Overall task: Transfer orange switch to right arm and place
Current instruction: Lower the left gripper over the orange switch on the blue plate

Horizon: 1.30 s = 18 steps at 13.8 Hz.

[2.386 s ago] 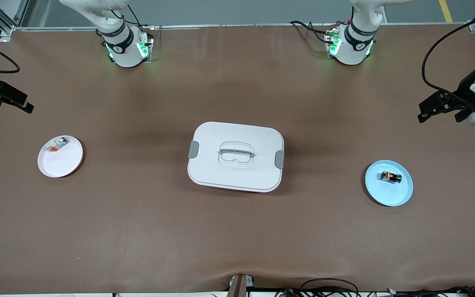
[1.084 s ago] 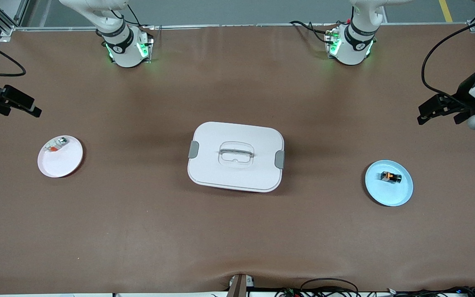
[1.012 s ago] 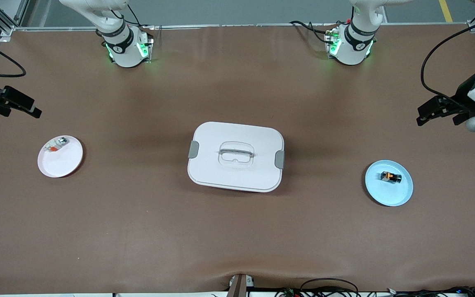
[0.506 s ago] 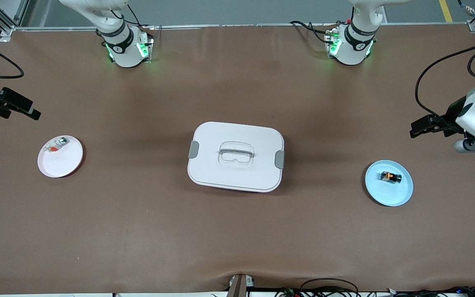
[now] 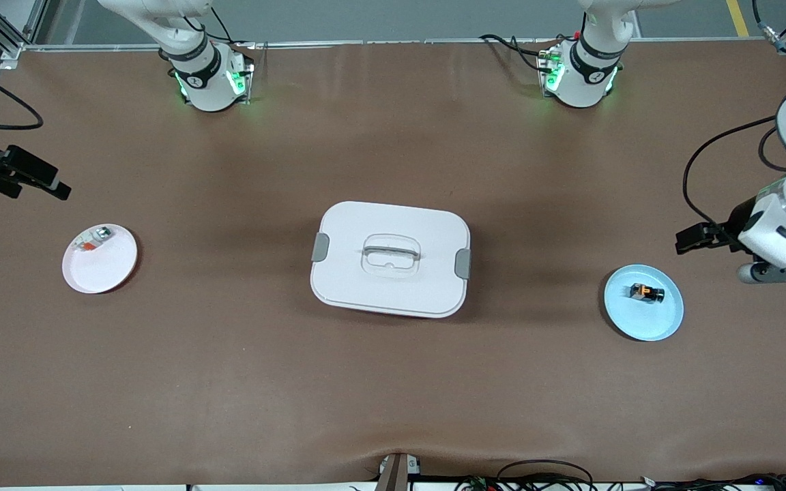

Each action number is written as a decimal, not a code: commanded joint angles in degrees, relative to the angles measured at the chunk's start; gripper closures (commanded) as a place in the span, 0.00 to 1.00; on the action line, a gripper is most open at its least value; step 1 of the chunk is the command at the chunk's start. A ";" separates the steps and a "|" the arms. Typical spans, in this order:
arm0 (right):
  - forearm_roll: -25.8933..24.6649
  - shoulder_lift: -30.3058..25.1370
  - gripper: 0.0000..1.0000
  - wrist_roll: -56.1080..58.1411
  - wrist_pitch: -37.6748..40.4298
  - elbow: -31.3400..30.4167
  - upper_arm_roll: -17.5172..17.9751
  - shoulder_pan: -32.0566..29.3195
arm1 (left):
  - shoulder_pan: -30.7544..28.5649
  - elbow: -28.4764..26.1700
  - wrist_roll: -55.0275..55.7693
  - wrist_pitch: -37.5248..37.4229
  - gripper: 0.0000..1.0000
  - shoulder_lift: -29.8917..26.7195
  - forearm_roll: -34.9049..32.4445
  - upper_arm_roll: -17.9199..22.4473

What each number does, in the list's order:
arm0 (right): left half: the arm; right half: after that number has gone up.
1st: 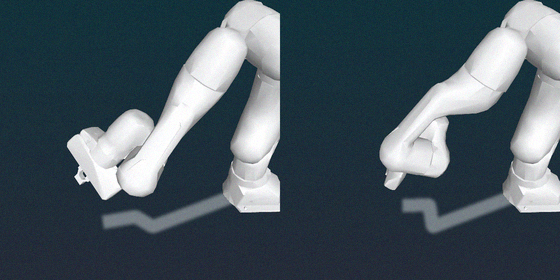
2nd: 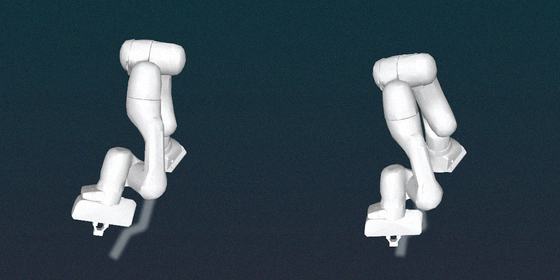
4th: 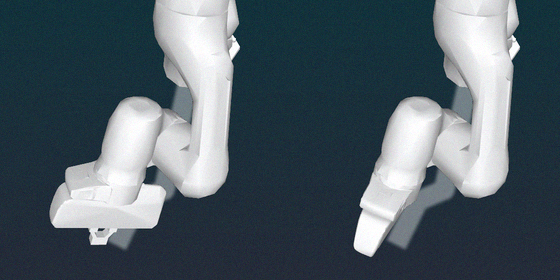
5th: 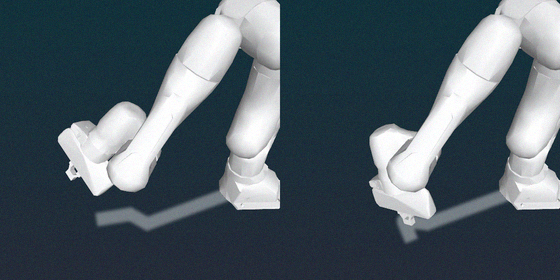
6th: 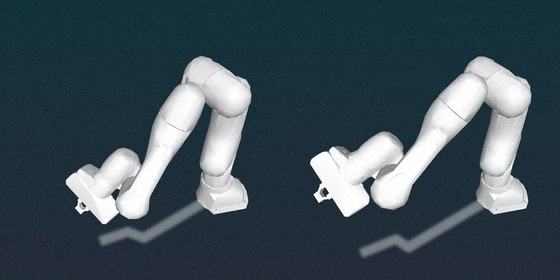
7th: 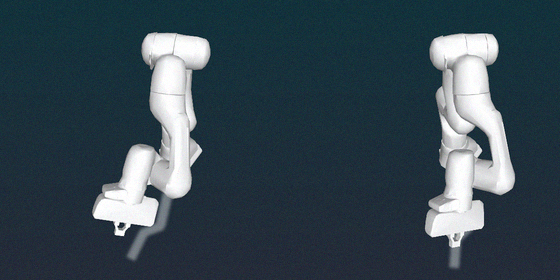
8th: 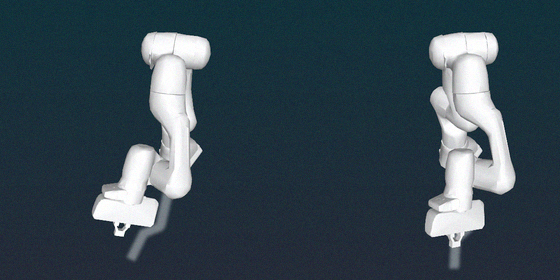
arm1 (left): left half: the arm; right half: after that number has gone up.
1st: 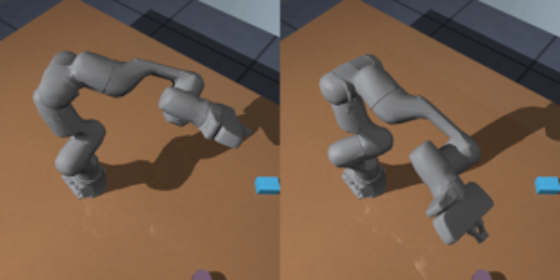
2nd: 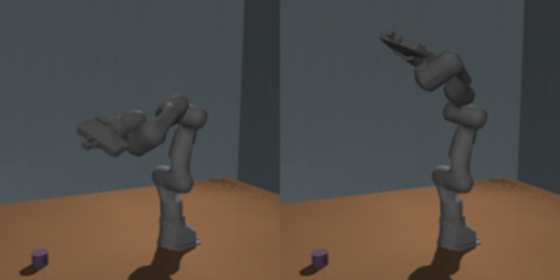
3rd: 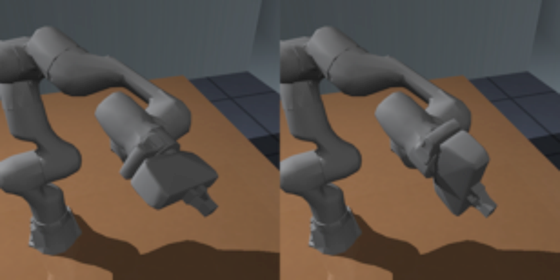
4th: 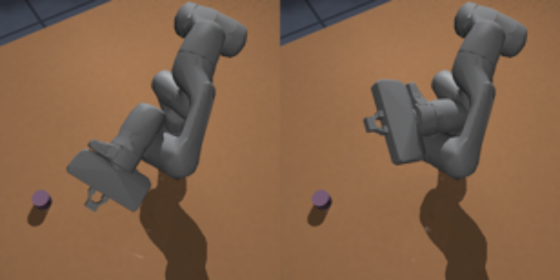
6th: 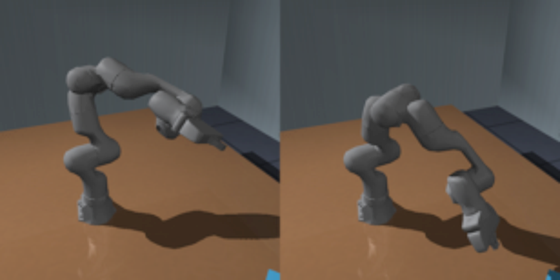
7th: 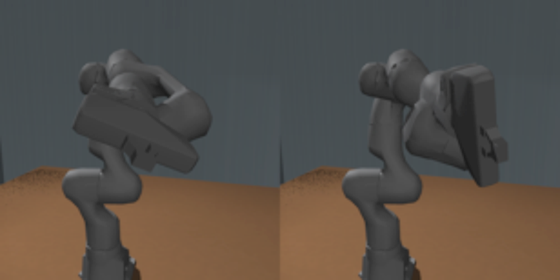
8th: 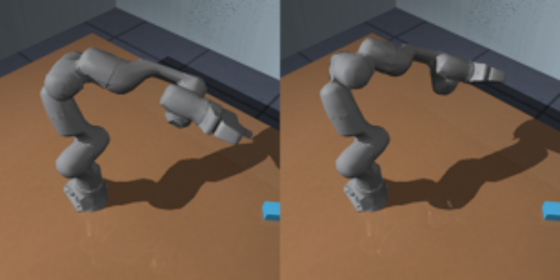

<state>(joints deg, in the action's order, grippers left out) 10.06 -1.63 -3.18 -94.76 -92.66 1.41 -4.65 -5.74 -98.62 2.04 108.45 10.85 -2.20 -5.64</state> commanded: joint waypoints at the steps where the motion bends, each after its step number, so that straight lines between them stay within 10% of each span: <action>1: 0.66 1.70 0.00 -0.43 -1.22 -0.24 0.08 0.87 | -0.93 -5.69 -1.77 6.75 0.00 -0.75 -1.40 -0.16; 18: -8.39 1.72 0.00 4.23 9.49 8.54 -0.18 -0.36 | -2.78 -13.52 -6.00 28.83 0.00 11.46 -10.88 -0.16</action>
<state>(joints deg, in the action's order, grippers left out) 2.96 -0.20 0.46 -86.77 -85.16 0.84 -4.78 -7.26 -111.55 -3.28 135.07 21.59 -10.13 -5.60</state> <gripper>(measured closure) 0.000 0.000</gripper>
